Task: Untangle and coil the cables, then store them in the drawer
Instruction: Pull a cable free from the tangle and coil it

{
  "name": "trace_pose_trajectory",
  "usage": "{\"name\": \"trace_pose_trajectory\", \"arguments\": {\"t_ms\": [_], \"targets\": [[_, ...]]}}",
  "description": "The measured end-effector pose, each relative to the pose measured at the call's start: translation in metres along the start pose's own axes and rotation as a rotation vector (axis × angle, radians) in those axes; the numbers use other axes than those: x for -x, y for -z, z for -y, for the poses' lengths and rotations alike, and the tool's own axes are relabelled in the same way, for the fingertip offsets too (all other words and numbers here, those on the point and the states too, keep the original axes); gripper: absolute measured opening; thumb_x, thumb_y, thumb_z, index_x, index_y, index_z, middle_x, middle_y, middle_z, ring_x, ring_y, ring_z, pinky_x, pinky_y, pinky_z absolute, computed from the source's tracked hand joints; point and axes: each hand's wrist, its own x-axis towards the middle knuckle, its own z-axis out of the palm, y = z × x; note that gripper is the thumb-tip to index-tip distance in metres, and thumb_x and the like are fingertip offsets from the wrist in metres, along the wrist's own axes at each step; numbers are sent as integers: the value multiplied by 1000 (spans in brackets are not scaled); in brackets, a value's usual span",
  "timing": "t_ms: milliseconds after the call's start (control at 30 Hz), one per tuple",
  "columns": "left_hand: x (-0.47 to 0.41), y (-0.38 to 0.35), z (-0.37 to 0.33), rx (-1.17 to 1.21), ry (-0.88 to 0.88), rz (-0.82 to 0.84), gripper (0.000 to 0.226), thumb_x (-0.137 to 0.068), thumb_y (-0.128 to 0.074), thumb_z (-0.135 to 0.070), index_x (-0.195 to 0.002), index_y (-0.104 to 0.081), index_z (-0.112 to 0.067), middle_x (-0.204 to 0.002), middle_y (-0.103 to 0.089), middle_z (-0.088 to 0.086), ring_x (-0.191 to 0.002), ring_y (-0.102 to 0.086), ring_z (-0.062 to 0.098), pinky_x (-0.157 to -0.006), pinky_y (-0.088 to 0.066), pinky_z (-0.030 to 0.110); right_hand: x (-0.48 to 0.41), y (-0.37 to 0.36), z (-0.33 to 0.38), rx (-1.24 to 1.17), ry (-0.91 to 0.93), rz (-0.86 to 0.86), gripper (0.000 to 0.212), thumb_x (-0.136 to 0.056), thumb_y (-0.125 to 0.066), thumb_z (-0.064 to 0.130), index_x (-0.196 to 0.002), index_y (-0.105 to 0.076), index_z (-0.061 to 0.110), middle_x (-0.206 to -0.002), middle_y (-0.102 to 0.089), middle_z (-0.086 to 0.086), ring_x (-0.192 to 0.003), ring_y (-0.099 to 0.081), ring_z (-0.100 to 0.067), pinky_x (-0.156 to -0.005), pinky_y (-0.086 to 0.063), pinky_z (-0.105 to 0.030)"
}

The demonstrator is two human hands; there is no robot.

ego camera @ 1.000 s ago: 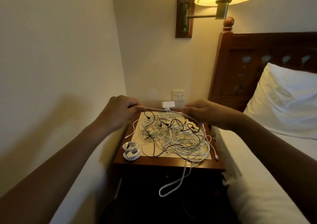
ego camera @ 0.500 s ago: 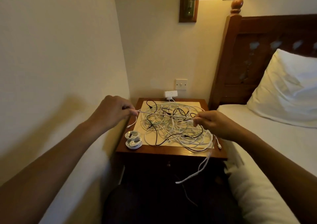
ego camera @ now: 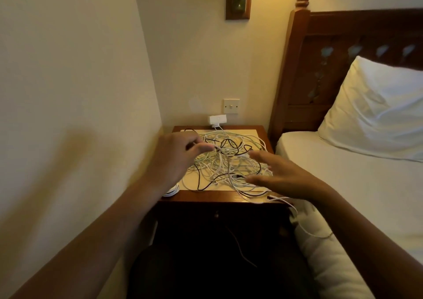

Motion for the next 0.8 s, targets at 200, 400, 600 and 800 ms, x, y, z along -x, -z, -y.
{"name": "trace_pose_trajectory", "arguments": {"t_ms": [200,400,600,800], "targets": [[2,1,-23,465,249,193,40,-91,-62,-49,-81,-70,-11,-50,-52,4,-41,-41,13,-45,-36,22,-1,-23,62,-269,314,-212,19,-108,-48,26,-115,-66,23,-83,-68,3,-77,-65,-11,-74,-58,-38],[16,19,-15,1491,480,368,25,-101,-48,-22,-106,-66,-5,-65,-43,-3,-47,-36,5,-47,-35,18,-14,-31,28,-141,153,-321,28,-109,-43,31,-109,-71,27,-93,-68,6,-76,-59,-3,-69,-47,-26],[0,-2,-13,1431,396,23,28,-105,-44,-11,-127,-61,-8,-80,-64,4,-63,-58,12,-58,-50,20,13,-70,76,180,204,84,27,-110,-40,36,-132,-54,29,-111,-69,2,-95,-66,-15,-86,-58,-41],[18,-13,3,609,168,193,31,-106,-49,-21,-132,-65,-15,-85,-73,5,-74,-70,20,-71,-59,30,38,-20,126,310,319,-40,27,-108,-46,40,-111,-67,23,-81,-63,8,-71,-57,-3,-66,-44,-21]]}}
